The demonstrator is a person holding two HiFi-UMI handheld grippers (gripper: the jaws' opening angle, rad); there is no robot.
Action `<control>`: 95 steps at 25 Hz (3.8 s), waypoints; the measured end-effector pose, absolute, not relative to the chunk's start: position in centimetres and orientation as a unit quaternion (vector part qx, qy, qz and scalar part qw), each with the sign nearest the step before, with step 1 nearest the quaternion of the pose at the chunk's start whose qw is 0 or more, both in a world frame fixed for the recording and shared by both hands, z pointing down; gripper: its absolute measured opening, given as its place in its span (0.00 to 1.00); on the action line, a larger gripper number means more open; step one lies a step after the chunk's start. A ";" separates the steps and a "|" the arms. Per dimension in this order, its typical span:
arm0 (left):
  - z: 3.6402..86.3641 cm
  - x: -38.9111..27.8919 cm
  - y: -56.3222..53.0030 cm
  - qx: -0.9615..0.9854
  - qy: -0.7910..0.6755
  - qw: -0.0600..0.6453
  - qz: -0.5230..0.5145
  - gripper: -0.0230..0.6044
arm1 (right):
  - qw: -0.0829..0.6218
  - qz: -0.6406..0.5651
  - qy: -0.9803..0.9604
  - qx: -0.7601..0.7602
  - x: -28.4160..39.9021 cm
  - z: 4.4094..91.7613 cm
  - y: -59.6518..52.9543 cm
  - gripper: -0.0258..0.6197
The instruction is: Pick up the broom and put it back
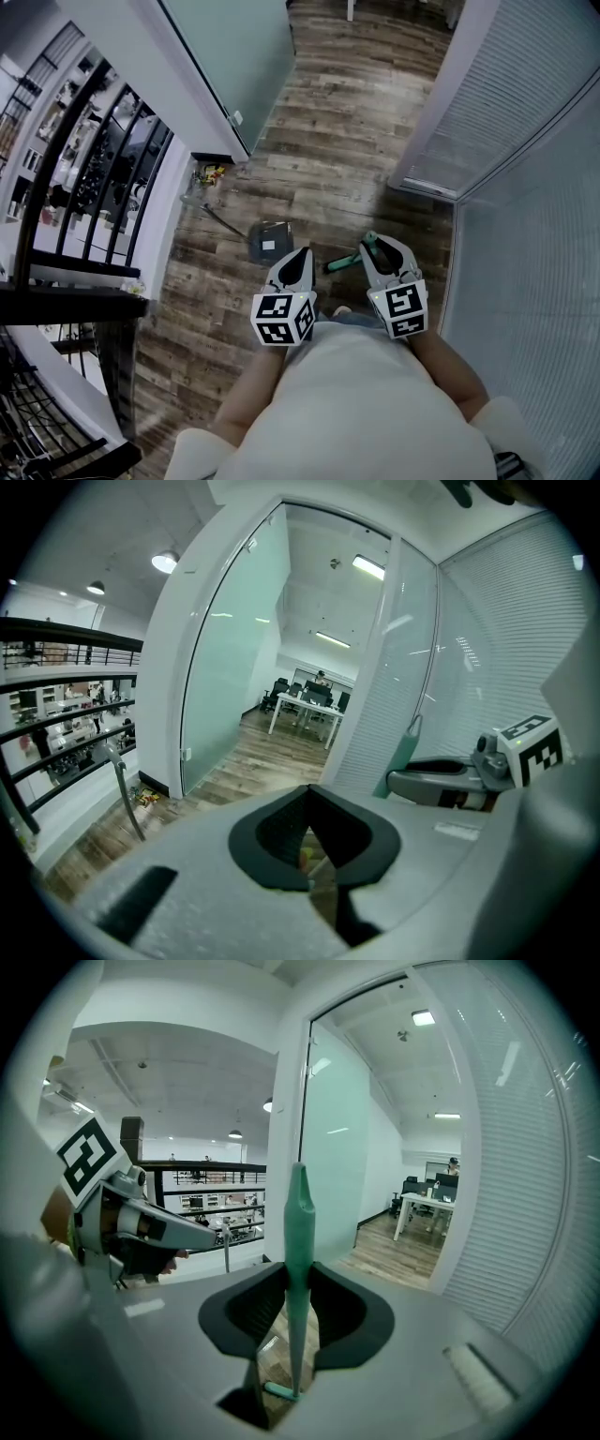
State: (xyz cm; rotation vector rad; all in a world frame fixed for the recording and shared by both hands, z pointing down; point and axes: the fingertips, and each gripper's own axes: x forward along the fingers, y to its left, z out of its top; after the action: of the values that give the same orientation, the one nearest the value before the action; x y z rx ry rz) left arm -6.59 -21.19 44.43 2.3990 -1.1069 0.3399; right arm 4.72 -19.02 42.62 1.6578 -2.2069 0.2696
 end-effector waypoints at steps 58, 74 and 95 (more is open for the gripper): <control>44.3 7.6 -15.6 0.958 -0.087 0.194 0.189 0.04 | 0.121 0.138 -0.534 0.825 14.7 41.1 -6.0 0.18; 43.8 11.6 -12.2 0.958 0.082 0.164 0.219 0.04 | 0.094 0.155 -0.347 0.920 16.2 40.7 1.4 0.18; 45.5 17.5 -6.0 0.934 0.216 0.137 0.250 0.04 | 0.080 0.188 -0.141 0.969 19.0 42.5 14.9 0.18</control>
State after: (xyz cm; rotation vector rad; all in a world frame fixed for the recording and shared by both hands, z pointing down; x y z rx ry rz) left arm 17.47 -5.95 45.46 2.7025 0.6245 0.7235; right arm 18.99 14.88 42.49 2.8964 -0.4222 0.5632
